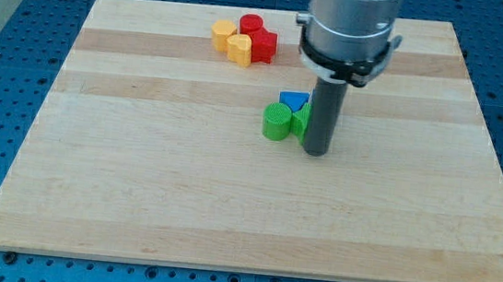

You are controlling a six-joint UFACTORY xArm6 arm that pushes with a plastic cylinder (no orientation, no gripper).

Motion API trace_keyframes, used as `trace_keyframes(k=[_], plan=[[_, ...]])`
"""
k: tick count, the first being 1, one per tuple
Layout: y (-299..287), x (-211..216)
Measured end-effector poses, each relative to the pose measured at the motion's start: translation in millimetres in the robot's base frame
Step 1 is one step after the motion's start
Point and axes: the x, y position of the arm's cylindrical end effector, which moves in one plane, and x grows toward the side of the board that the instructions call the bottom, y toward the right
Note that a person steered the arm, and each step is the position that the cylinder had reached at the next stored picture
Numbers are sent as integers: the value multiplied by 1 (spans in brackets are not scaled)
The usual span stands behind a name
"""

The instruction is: Slide the green star along with the green circle towards center left

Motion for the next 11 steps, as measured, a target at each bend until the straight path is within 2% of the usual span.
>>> trace_keyframes(k=[2,3,5,8,11], plan=[[52,-1],[56,-5],[27,-11],[27,-36],[-96,-24]])
